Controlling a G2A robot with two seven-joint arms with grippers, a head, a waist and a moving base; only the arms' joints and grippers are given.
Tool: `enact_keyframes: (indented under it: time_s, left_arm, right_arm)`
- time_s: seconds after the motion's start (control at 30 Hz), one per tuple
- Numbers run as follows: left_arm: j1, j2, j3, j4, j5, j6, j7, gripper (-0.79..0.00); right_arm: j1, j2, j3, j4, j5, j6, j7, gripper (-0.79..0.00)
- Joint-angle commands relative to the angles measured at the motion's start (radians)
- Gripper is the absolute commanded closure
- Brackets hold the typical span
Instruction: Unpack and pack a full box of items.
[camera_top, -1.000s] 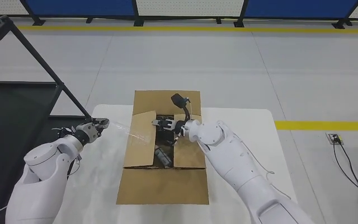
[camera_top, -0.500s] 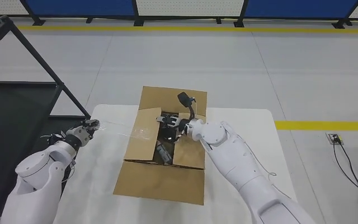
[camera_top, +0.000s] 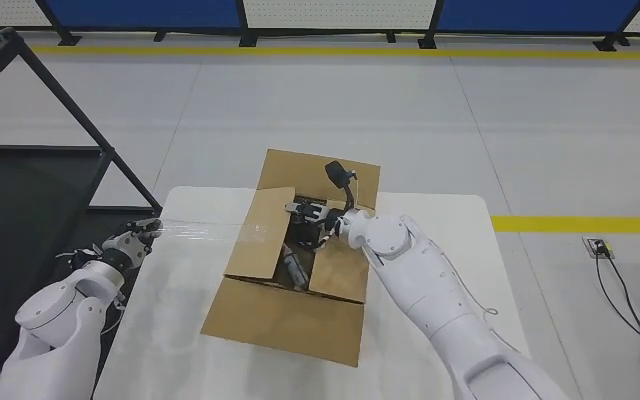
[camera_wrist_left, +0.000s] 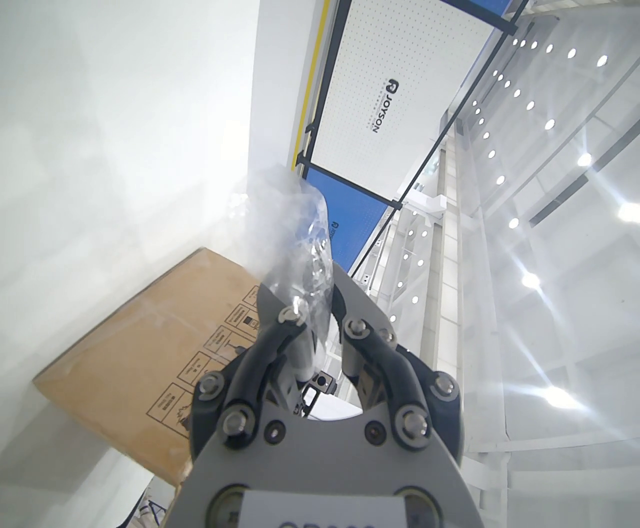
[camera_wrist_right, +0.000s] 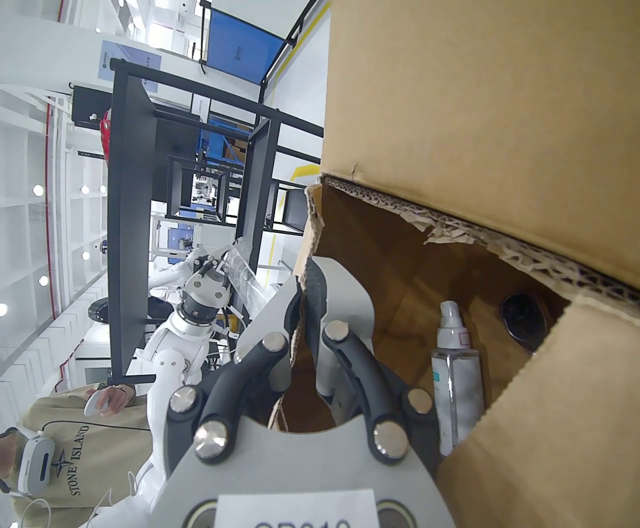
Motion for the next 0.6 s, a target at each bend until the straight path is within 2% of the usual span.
enact_keyframes:
  time_s: [0.0,0.57]
  left_arm:
    - [0.007,0.000,-0.005,0.000,0.000,-0.004,0.000,0.000]
    - [0.043,0.004,-0.023,-0.025,0.016,-0.007,-0.018,0.000]
  right_arm:
    - [0.002,0.004,0.002,0.002,-0.005,0.010,0.027,0.000]
    - [-0.014,0.033,0.017,-0.047,-0.059,0.039,0.149,0.000]
